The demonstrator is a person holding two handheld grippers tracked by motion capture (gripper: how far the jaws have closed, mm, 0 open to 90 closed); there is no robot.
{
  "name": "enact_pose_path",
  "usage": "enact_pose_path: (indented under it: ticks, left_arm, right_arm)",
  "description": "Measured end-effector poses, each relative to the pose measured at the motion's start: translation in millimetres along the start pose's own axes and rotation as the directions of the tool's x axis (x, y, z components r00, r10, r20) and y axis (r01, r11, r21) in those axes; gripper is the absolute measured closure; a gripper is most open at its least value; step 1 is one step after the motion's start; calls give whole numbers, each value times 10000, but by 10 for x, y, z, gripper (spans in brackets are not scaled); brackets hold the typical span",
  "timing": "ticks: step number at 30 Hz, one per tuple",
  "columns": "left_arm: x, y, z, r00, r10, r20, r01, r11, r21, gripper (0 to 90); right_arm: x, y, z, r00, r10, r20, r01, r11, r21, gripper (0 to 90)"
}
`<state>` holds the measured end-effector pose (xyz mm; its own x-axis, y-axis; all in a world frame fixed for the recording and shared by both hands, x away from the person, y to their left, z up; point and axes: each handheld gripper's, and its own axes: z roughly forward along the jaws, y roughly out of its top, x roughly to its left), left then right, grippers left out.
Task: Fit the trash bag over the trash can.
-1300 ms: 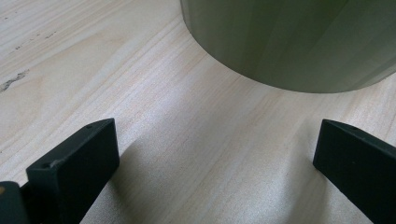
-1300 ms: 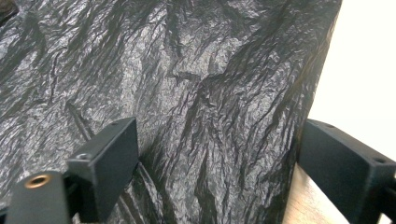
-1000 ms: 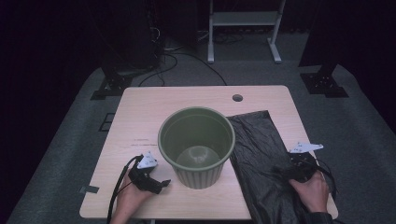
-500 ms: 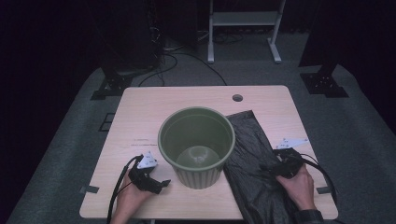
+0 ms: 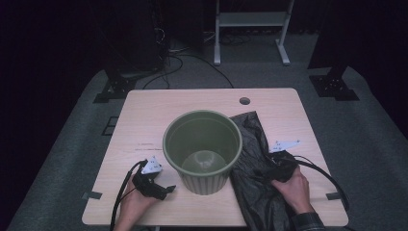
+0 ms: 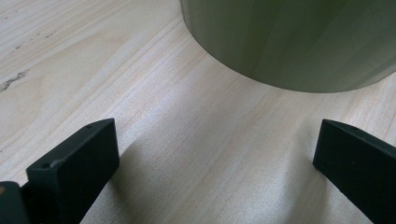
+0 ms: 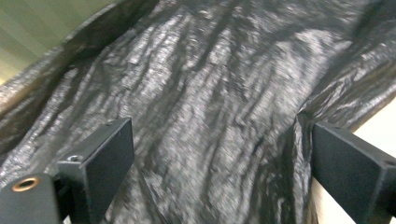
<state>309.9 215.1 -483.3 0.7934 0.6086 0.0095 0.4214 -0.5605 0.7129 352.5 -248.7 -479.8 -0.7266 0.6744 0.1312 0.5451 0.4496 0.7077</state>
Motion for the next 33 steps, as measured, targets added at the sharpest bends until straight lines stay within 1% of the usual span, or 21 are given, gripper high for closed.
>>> enact_pose_path:
  ticks: [4, 8, 10, 12, 14, 20, 22, 23, 26, 29, 33]
  left_arm:
    - [-1, 0, 0, 10000, -2, 5, 2, 10000, 3, 0]
    - [-2, -2, -1, 10000, -10, -2, 10, 10000, -8, 0]
    - [-2, -2, -2, 10000, 0, -3, 0, 10000, -6, 0]
    - [-2, -4, -4, 10000, -1, -10, 1, 10000, -6, 0]
    - [-3, -5, -5, 10000, -5, -14, 5, 10000, -5, 0]
    - [-5, -8, -8, 10000, -28, -16, 28, 10000, -3, 0]
    - [-6, -8, -8, 10000, -28, -17, 28, 10000, -4, 0]
    - [-6, -8, -8, 10000, -31, -19, 31, 10000, -3, 0]
    - [-6, -9, -9, 10000, -32, -20, 32, 10000, -5, 0]
    - [-6, -9, -9, 10000, -28, -23, 28, 10000, -6, 0]
    - [-6, -9, -9, 10000, -27, -25, 27, 10000, -6, 0]
  right_arm:
    - [88, 90, 92, 9993, -297, -220, 297, 9996, 4, 77]
    - [169, 171, 181, 9977, -480, -481, 477, 9988, -80, 77]
    - [206, 200, 228, 9969, -589, -522, 589, 9983, -19, 77]
    - [231, 218, 254, 9962, -631, -602, 631, 9980, -22, 77]
    - [253, 240, 274, 9951, -572, -808, 557, 9982, -205, 77]
    - [323, 307, 309, 9933, -675, -939, 651, 9975, -283, 77]
    - [335, 315, 330, 9924, -618, -1060, 585, 9977, -340, 77]
    - [353, 321, 356, 9929, -679, -979, 660, 9976, -225, 77]
    - [394, 327, 400, 9926, -844, -869, 837, 9964, -119, 77]
    - [436, 331, 436, 9915, -980, -854, 978, 9952, -71, 77]
    - [470, 309, 454, 9903, -1239, -630, 1233, 9923, -137, 95]
